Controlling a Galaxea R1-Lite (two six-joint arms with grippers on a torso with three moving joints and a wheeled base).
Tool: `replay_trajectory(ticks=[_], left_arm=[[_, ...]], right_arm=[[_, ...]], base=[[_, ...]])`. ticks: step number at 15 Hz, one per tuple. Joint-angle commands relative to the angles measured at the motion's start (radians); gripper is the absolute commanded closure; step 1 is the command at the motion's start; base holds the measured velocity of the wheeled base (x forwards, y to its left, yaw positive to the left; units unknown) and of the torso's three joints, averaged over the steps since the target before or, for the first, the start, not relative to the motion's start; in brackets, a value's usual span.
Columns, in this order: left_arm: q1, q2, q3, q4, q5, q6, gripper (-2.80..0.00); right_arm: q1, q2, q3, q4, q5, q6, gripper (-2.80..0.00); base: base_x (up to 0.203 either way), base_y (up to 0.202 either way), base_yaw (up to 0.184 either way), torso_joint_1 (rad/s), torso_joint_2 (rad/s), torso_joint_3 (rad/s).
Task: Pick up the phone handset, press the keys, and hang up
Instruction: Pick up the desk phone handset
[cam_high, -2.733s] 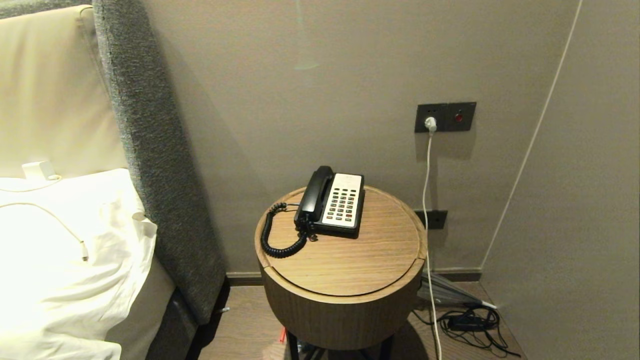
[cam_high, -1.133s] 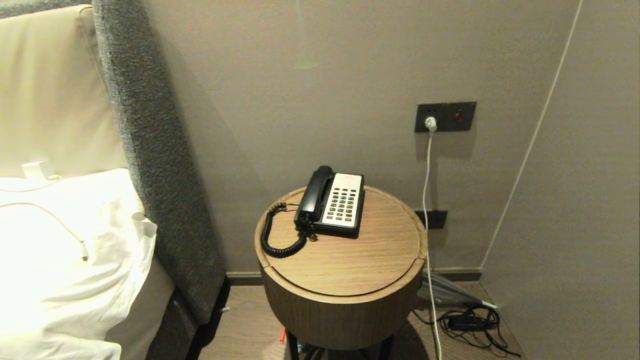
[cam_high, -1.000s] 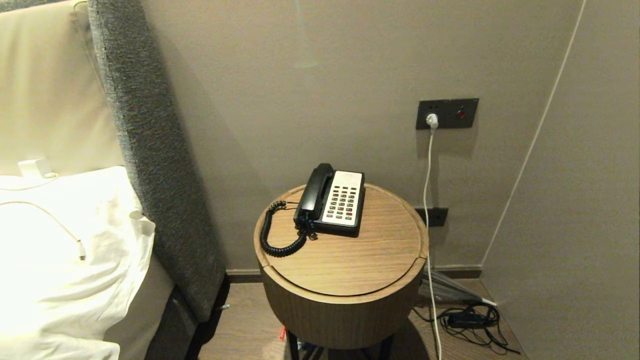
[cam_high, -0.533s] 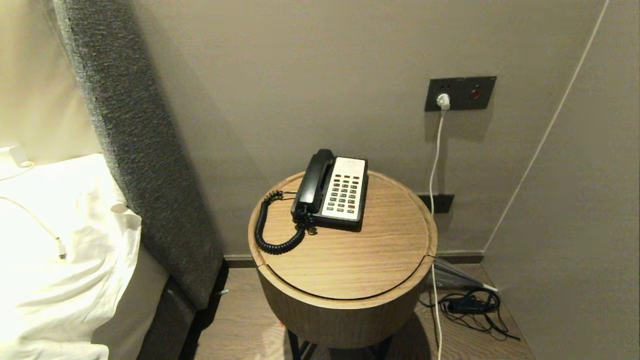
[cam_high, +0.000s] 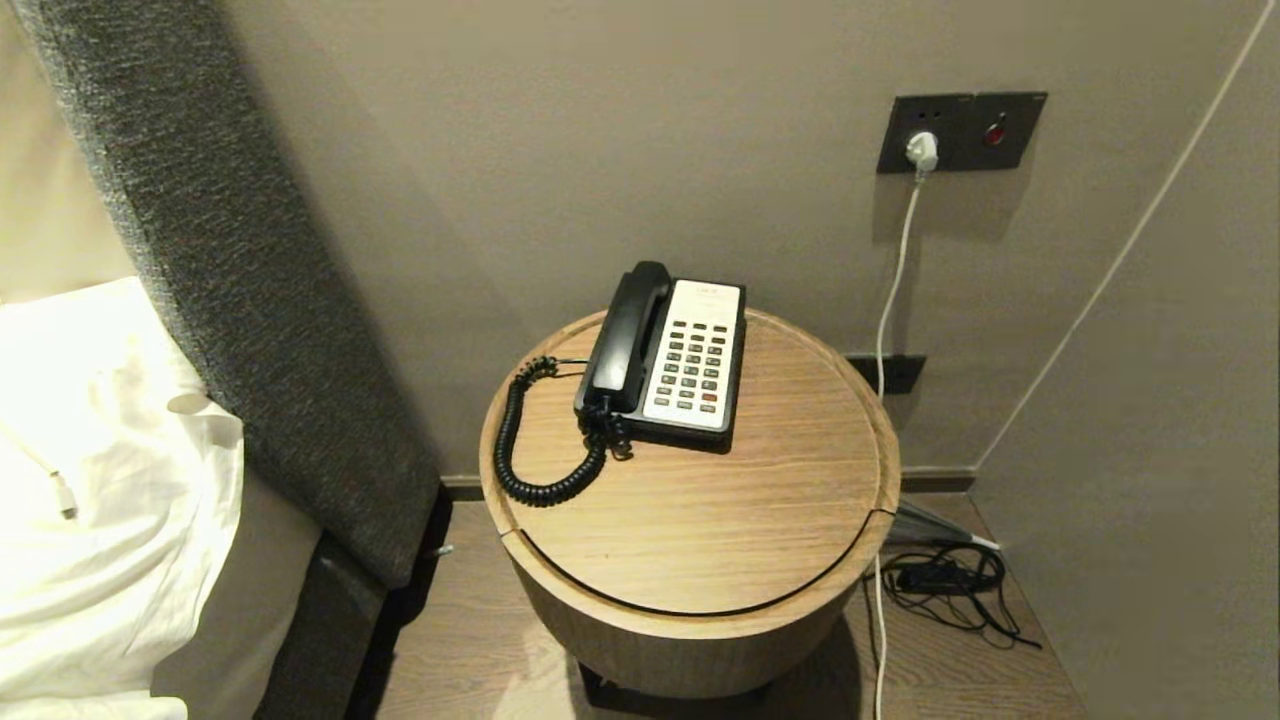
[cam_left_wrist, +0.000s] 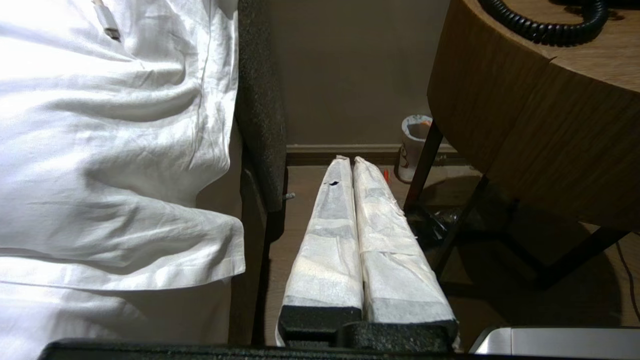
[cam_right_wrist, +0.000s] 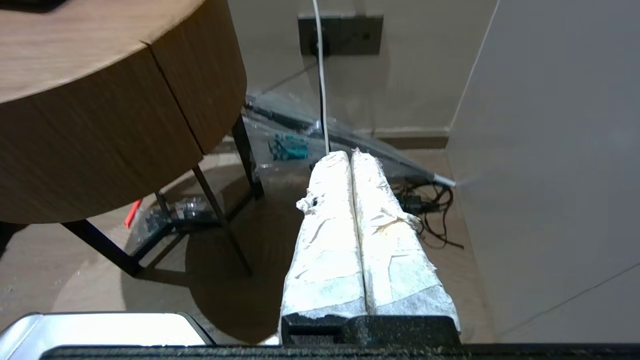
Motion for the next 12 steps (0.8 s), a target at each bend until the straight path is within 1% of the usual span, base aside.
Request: replay_trajectory(ticks=[1,12], left_arm=[[0.000,0.002,-0.001,0.001,0.000,-0.001,0.00],[0.000,0.002,0.000,0.000,0.002,0.000,0.00]], right_arm=[[-0.001,0.000,0.001,0.000,0.000,0.000,0.00],[-0.001,0.000,0.001,0.000,0.000,0.000,0.00]], base=[[0.000,0.000,0.000,0.002,0.00,-0.198],[0.000,0.000,0.000,0.002,0.01,-0.195]])
